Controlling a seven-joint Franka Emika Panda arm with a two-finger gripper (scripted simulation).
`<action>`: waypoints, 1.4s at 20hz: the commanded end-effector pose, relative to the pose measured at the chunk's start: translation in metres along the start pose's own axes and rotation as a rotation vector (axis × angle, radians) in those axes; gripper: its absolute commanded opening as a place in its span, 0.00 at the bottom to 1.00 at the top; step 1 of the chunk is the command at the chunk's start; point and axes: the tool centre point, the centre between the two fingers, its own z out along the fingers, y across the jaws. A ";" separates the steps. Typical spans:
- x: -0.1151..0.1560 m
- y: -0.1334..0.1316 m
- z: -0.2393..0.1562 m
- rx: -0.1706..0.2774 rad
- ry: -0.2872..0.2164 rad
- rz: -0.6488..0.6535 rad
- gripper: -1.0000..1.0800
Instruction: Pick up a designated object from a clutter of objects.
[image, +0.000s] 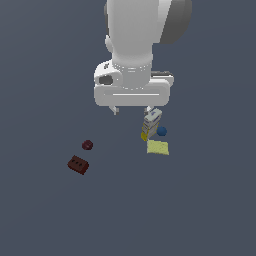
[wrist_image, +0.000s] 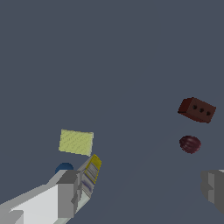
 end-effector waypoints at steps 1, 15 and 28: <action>0.000 0.000 0.000 0.000 0.000 0.000 0.96; 0.005 -0.023 0.004 0.016 0.019 -0.012 0.96; 0.008 -0.038 0.044 -0.009 0.013 -0.219 0.96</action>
